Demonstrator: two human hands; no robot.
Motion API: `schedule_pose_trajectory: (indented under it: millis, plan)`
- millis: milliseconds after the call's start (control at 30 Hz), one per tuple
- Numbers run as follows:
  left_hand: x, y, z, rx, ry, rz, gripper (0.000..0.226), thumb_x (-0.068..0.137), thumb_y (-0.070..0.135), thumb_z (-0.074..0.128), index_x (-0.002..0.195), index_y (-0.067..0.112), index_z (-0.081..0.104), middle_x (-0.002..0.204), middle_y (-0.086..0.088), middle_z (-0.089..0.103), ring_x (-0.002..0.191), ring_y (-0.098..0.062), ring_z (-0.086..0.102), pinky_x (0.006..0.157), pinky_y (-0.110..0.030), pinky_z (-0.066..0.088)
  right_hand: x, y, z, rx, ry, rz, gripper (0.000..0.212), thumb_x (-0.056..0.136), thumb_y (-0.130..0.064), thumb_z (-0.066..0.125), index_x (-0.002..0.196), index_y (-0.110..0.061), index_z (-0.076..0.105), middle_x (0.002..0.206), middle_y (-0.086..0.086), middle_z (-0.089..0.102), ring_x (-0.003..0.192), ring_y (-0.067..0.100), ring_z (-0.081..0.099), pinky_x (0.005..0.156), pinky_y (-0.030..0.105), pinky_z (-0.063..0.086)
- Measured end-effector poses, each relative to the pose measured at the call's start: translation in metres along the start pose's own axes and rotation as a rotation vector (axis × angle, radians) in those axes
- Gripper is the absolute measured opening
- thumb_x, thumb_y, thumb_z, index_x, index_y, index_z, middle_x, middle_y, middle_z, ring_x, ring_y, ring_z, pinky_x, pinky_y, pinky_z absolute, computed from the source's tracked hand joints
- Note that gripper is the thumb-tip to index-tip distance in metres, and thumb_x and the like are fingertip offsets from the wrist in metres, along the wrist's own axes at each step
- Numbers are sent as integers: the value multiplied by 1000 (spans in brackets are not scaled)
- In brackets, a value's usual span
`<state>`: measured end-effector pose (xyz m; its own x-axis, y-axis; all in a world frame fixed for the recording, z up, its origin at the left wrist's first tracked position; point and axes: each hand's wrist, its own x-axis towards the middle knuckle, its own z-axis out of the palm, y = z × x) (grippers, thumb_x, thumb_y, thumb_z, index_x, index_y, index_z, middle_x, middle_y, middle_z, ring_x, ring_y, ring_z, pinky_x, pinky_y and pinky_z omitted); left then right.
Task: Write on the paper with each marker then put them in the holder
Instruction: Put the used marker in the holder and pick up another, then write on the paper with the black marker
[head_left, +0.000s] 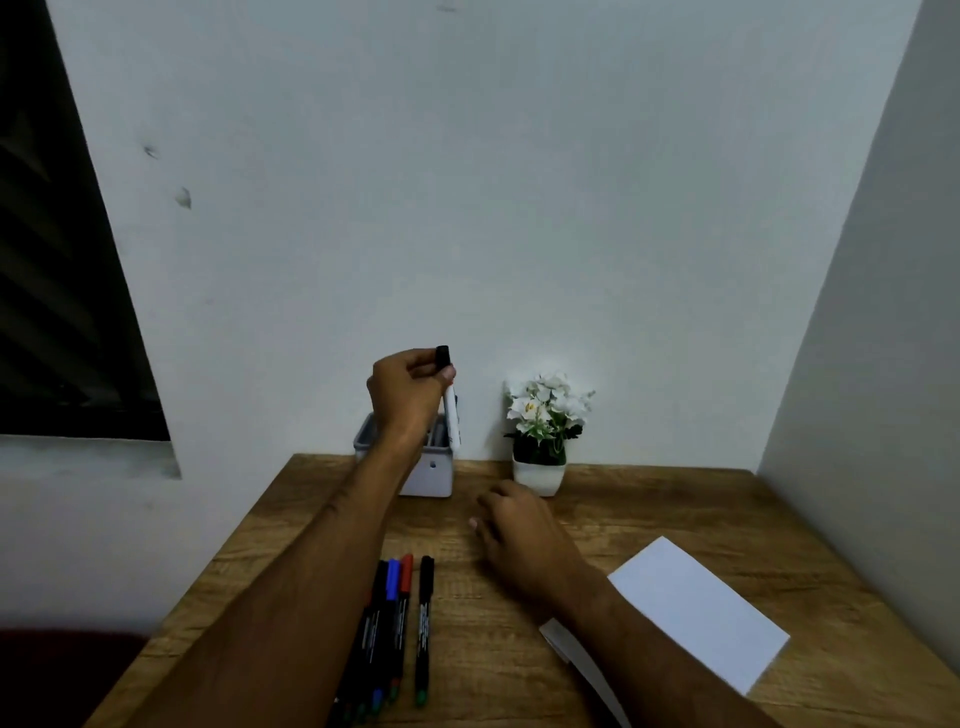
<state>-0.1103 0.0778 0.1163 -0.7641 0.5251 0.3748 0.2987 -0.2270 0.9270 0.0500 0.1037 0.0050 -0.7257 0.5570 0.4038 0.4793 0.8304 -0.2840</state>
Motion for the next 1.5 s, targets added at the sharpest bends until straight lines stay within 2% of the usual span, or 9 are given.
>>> schedule_pose_trajectory:
  millis: [300,467,667,900,967,1067,1200,1300,1500]
  plan:
    - [27,-32,7,139,-35,-39,33,78,5,79,111,6,73,100,-9,75,92,-17,71,91,-38,58,12,4,13,-5,-7,-23,25,102,-28,54,104,-8,68,111,8,61,95,19,56,74,26,39]
    - [23,-54,7,244,-68,-61,28,77,4,80,104,5,74,96,-10,75,84,-14,68,75,-17,55,10,5,19,-12,-38,-13,28,102,-31,54,104,-8,69,112,8,62,98,22,58,79,33,48]
    - [15,-56,2,257,-13,-74,20,80,6,77,99,5,75,92,-9,75,91,-20,70,92,-34,56,8,2,19,-10,-47,-9,29,102,-33,54,104,-8,68,111,8,61,97,22,57,79,32,46]
    - [-14,-56,-11,264,-8,-44,18,84,6,74,102,3,74,89,-4,70,75,-7,61,52,1,41,-6,-9,9,30,-3,14,25,100,-27,56,107,-6,69,104,8,61,93,22,57,77,33,47]
    - [-24,-57,-15,279,-18,-45,17,83,6,75,100,3,74,89,-2,71,73,-7,62,53,0,43,-13,-16,5,41,23,22,23,98,-23,58,106,-6,70,102,8,62,92,22,58,76,33,48]
    - [-39,-66,-22,321,-61,-34,18,82,10,76,100,8,75,95,-3,75,85,-11,68,75,-16,54,-21,-29,-2,100,43,70,20,96,-23,62,107,-10,73,100,5,70,91,18,63,77,32,55]
    - [-64,-74,-39,441,-191,-36,14,78,15,79,91,17,76,92,1,75,87,-8,68,87,-29,57,-34,-52,-3,136,-40,137,20,89,-27,67,74,-14,70,73,0,69,69,12,62,60,32,53]
    - [-81,-76,-48,520,-259,-32,13,75,12,81,87,15,78,85,-1,76,83,-11,69,85,-26,56,-44,-70,-1,140,-94,183,36,84,-30,70,55,-18,52,54,-4,51,53,12,50,47,24,30]
    - [-98,-77,-55,636,-329,-23,13,72,11,79,85,14,78,78,0,75,77,-10,70,79,-25,57,-59,-94,-12,123,-159,191,40,83,-23,71,57,-24,39,56,-8,43,50,6,41,45,21,25]
